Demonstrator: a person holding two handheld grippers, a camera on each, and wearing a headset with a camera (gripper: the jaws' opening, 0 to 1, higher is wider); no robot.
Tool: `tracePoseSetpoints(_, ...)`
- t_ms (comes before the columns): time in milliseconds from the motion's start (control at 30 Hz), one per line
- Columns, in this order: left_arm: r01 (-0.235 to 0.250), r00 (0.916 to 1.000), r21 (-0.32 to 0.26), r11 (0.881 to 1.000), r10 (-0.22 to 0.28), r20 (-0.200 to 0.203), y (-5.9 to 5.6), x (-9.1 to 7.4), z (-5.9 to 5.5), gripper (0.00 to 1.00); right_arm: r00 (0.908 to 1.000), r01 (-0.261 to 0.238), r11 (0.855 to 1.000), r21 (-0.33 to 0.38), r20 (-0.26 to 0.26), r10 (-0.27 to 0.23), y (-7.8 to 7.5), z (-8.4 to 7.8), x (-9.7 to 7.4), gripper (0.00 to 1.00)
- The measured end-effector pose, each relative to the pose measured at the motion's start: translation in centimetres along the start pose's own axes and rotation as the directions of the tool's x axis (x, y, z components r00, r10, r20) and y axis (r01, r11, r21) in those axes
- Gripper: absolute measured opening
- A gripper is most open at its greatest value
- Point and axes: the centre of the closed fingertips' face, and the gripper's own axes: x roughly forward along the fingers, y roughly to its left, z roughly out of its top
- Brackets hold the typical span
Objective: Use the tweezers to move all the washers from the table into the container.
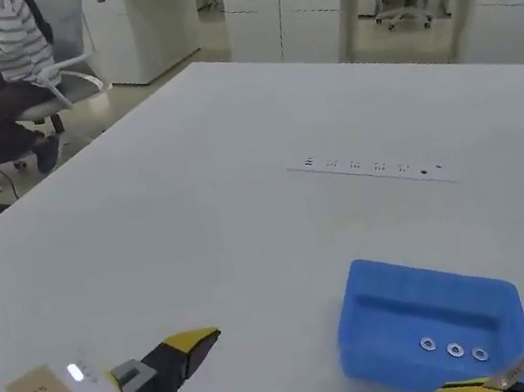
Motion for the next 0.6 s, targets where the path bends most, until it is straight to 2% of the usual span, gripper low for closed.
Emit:
tracePoseSetpoints(100,0.001,1.0000,-0.001,1.000,-0.001,0.003,0.0,0.0,0.0,0.67,1.0000,-0.007,1.000,0.004,0.006,0.007,0.2,0.6,0.2,0.03)
tracePoseSetpoints(300,0.010,0.9999,0.002,1.000,-0.010,-0.007,-0.2,0.1,-0.1,0.67,0.9971,-0.041,0.999,0.013,0.064,0.040,0.7,3.0,0.3,0.03)
tracePoseSetpoints(467,0.003,0.9999,-0.006,1.000,-0.003,-0.012,0.0,0.1,-0.2,0.67,0.9903,-0.059,0.998,0.026,0.128,0.055,0.3,5.6,0.5,0.03)
tracePoseSetpoints(600,0.004,1.0000,-0.006,1.000,-0.004,-0.008,0.0,0.1,-0.2,0.67,0.9884,-0.054,0.998,0.037,0.144,0.049,-0.6,6.7,0.9,0.03)
